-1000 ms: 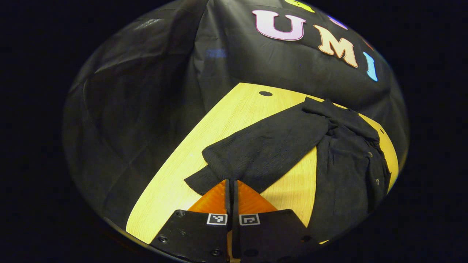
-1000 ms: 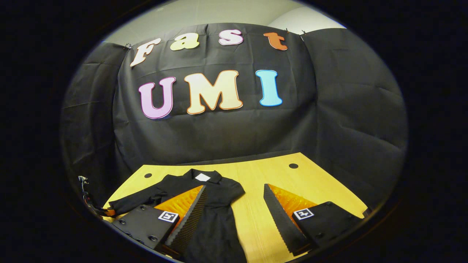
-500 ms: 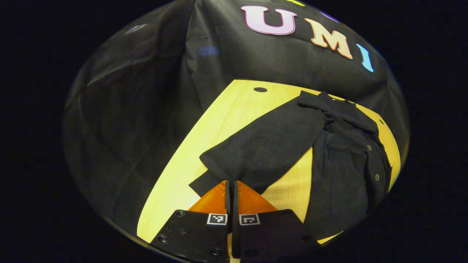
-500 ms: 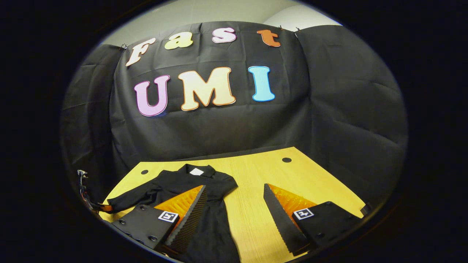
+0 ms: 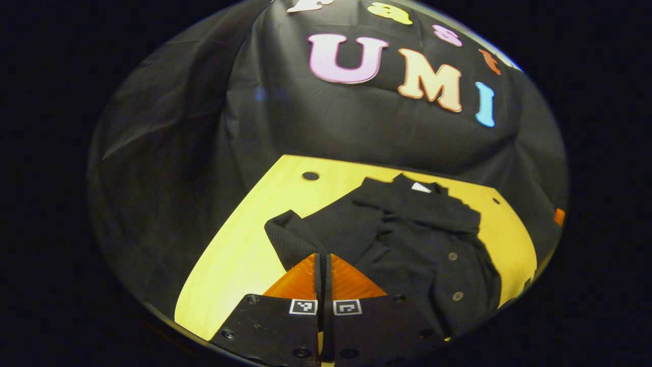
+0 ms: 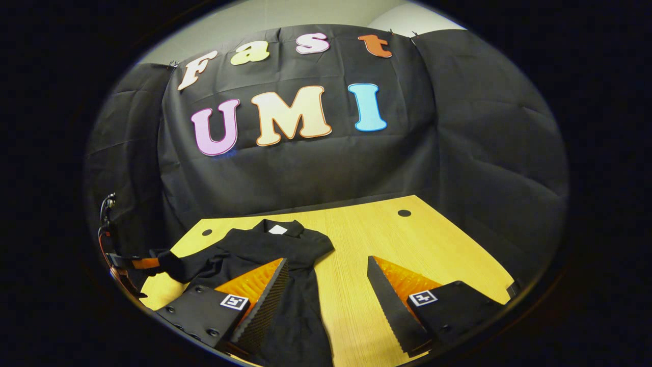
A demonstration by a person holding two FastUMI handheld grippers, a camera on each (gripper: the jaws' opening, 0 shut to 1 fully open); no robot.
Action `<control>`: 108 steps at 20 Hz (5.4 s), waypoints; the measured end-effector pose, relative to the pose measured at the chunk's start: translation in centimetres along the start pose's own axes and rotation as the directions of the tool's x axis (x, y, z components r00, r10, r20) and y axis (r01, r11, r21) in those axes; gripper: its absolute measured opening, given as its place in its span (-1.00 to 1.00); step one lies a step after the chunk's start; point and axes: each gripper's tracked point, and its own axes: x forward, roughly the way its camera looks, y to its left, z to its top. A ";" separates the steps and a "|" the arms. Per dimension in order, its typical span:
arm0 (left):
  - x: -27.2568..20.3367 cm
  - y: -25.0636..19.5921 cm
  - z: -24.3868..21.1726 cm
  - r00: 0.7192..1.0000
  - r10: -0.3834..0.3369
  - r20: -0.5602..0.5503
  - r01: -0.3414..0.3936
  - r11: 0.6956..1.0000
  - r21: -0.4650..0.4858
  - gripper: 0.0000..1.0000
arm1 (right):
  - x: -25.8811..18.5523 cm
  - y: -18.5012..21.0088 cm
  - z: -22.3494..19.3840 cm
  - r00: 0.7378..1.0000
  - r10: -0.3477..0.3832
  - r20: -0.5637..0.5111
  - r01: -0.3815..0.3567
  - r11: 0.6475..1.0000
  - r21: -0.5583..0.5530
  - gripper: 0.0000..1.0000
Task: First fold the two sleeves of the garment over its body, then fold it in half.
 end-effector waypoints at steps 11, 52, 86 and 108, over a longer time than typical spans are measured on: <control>3.7 -18.8 9.3 0.954 -0.280 0.110 0.258 0.950 0.179 -1.00 | 0.9 -1.8 -3.3 0.998 0.013 -0.056 -0.014 1.000 -0.014 0.89; 4.6 -38.7 10.8 0.800 -0.546 0.251 0.494 0.835 0.242 0.87 | -1.0 -2.2 -11.3 0.974 0.108 -0.200 -0.105 0.994 0.028 0.87; -8.5 -4.7 -17.5 0.976 -0.088 -0.197 0.117 0.983 0.141 0.92 | -6.3 4.2 -28.4 0.895 0.067 -0.441 -0.135 0.983 -0.126 0.87; -8.7 -3.5 -20.7 0.958 -0.093 -0.270 0.131 0.984 0.124 -0.18 | -6.1 5.2 -28.9 0.856 0.092 -0.509 -0.169 0.980 -0.107 -0.07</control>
